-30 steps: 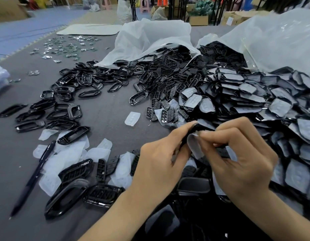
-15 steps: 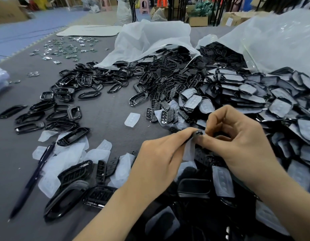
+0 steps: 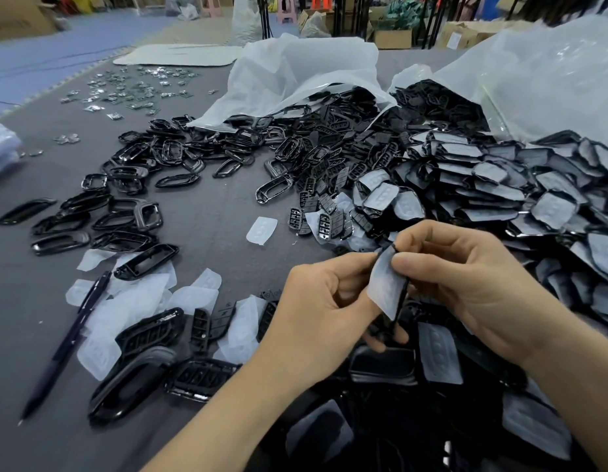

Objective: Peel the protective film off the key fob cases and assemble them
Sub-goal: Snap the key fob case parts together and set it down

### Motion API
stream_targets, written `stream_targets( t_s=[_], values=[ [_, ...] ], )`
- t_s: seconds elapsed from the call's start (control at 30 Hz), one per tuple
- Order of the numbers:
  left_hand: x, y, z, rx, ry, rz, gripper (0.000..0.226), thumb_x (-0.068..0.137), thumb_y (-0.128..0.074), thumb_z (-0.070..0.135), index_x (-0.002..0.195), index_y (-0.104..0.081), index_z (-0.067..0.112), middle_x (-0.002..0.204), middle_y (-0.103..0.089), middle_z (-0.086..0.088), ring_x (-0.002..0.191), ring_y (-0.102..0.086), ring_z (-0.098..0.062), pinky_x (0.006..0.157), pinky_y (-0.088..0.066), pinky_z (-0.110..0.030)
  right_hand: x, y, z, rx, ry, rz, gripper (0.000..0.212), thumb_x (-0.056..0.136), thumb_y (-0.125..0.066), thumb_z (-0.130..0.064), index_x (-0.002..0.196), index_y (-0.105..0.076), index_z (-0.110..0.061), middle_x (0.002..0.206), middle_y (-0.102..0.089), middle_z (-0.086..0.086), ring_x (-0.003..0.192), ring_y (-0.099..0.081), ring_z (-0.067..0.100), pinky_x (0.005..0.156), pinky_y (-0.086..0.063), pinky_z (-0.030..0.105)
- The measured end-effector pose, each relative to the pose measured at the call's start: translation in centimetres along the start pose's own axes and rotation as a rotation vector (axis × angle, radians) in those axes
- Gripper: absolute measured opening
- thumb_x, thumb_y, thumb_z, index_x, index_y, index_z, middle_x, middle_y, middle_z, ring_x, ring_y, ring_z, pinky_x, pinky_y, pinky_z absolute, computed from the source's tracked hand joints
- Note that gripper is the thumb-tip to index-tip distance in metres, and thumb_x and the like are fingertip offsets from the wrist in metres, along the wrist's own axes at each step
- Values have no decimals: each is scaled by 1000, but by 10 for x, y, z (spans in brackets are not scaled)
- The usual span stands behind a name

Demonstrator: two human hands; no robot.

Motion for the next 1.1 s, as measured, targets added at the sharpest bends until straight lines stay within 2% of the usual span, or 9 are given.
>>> stream_targets(
  t_s=[0.13, 0.33, 0.4, 0.5, 0.6, 0.7, 0.8, 0.97, 1.1],
  values=[
    [0, 4, -4, 94, 4, 5, 18, 93, -61, 19, 102, -71, 31, 72, -72, -2, 54, -67, -16, 46, -50, -22, 0, 1, 1, -86, -15, 4, 19, 51, -77, -27, 66, -69, -20, 71, -63, 5, 65, -60, 12, 59, -53, 19],
    [2, 4, -9, 159, 10, -25, 19, 95, -58, 12, 102, -69, 26, 65, -68, 7, 50, -63, -8, 46, -44, -10, 1, 4, 5, -109, -95, -5, 22, 49, -76, -24, 68, -67, -17, 74, -64, 12, 66, -61, 17, 62, -55, 23],
    [3, 5, -9, 182, -4, -21, 15, 93, -58, 17, 102, -68, 25, 72, -71, 4, 52, -64, -13, 51, -48, -18, 1, 5, 5, -135, -101, -7, 23, 51, -76, -26, 70, -67, -17, 75, -65, 10, 69, -62, 17, 65, -56, 26],
    [5, 8, -9, 268, -42, 16, 10, 90, -59, 26, 100, -62, 26, 76, -72, -6, 52, -58, -31, 52, -49, -38, 1, 5, 6, -149, -88, -10, 20, 61, -72, -21, 79, -70, -12, 77, -68, 9, 71, -64, 16, 67, -56, 25],
    [5, 10, -9, 272, -41, 41, 12, 90, -59, 29, 97, -51, 24, 73, -71, -12, 53, -52, -31, 50, -40, -33, 0, 3, 4, -168, -24, 12, 19, 67, -69, -16, 83, -73, -9, 78, -70, 10, 71, -66, 16, 68, -56, 24],
    [3, 7, -7, 33, -8, -35, 12, 94, -53, 27, 104, -52, 20, 73, -71, -3, 59, -64, -19, 56, -49, -29, 1, 6, 1, -219, 61, 77, 10, 74, -69, -5, 78, -73, -14, 77, -71, 9, 70, -65, 17, 67, -54, 23],
    [4, 6, -7, -98, 31, -29, 23, 95, -51, 34, 104, -55, 13, 73, -69, -2, 61, -64, -19, 57, -51, -28, 1, 6, -1, -246, 102, 108, 11, 76, -69, -4, 76, -72, -14, 76, -71, 10, 69, -64, 18, 67, -54, 24],
    [8, 11, -11, 35, -7, 64, 10, 97, -48, 13, 98, -57, 8, 61, -66, -2, 50, -62, -19, 46, -47, -23, 1, 4, 1, -222, 129, 134, 15, 77, -69, -1, 73, -71, -15, 74, -71, 9, 67, -65, 15, 66, -54, 21],
    [7, 10, -12, 112, -49, 78, 11, 92, -49, 20, 94, -60, 19, 55, -64, -1, 47, -60, -19, 46, -45, -22, 0, 3, 6, -157, 81, 130, 19, 78, -69, -3, 68, -68, -19, 71, -64, 9, 68, -60, 19, 68, -49, 31]
  ],
)
Point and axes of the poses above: each hand's wrist, its own x-axis towards the middle knuckle, its own y-axis out of the back of the hand, z = x × y, the point moved 4 cm from there along x, towards the middle knuckle
